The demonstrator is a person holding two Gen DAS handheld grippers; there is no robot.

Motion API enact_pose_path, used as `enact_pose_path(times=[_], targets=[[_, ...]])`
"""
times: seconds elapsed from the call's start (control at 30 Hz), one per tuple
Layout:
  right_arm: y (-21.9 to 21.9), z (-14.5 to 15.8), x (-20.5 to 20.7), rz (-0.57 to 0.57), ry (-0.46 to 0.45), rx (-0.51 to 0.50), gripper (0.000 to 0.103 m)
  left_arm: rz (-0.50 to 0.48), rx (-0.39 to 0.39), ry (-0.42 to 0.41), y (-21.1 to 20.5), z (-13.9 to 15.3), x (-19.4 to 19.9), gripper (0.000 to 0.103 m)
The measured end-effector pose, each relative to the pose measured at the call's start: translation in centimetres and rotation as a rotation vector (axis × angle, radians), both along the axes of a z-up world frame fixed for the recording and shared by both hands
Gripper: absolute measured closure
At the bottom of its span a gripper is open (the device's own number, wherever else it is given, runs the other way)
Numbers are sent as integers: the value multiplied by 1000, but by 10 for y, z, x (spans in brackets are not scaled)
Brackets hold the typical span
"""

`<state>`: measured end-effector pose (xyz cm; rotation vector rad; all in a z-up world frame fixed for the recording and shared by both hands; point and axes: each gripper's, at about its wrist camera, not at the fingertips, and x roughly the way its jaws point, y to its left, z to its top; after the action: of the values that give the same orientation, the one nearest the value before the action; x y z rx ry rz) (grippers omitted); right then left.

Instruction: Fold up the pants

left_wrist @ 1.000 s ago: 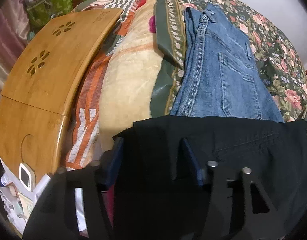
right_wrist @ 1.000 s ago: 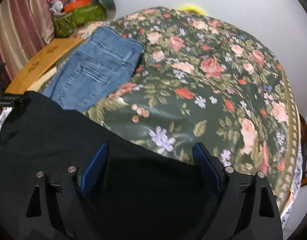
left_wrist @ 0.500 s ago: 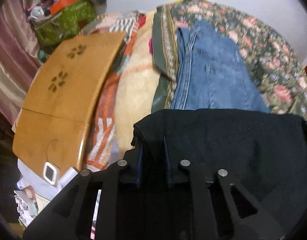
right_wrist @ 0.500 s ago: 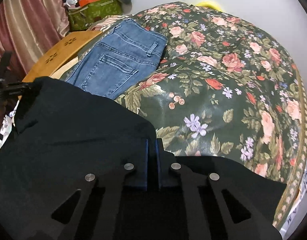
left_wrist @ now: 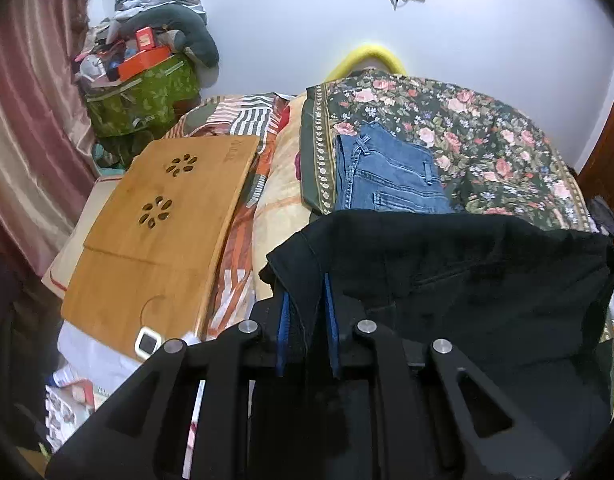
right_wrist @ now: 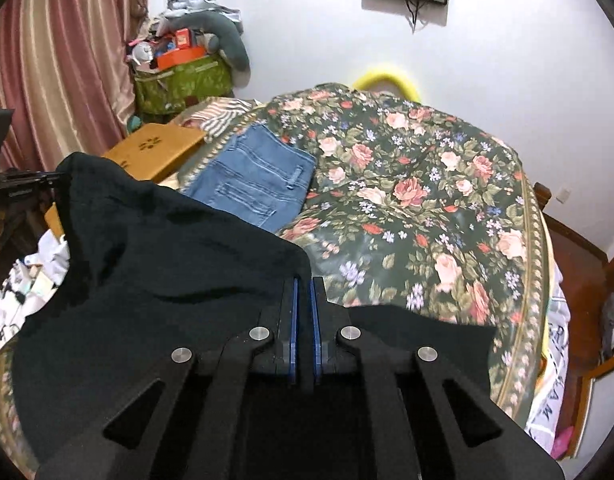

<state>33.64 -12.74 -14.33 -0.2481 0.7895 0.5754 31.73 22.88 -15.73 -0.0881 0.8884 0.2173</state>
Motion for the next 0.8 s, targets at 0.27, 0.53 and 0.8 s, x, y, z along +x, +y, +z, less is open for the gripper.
enact_pose_path(times=[0.27, 0.53, 0.8], targets=[[-13, -3, -73, 7, 18, 65, 98, 2, -3, -24, -4, -3, -78, 98], [-15, -13, -139, 42, 39, 83, 98, 29, -21, -4, -1, -21, -142, 98], [-22, -39, -176, 46, 108, 97, 98, 30, -38, 96, -5, -65, -189, 98]])
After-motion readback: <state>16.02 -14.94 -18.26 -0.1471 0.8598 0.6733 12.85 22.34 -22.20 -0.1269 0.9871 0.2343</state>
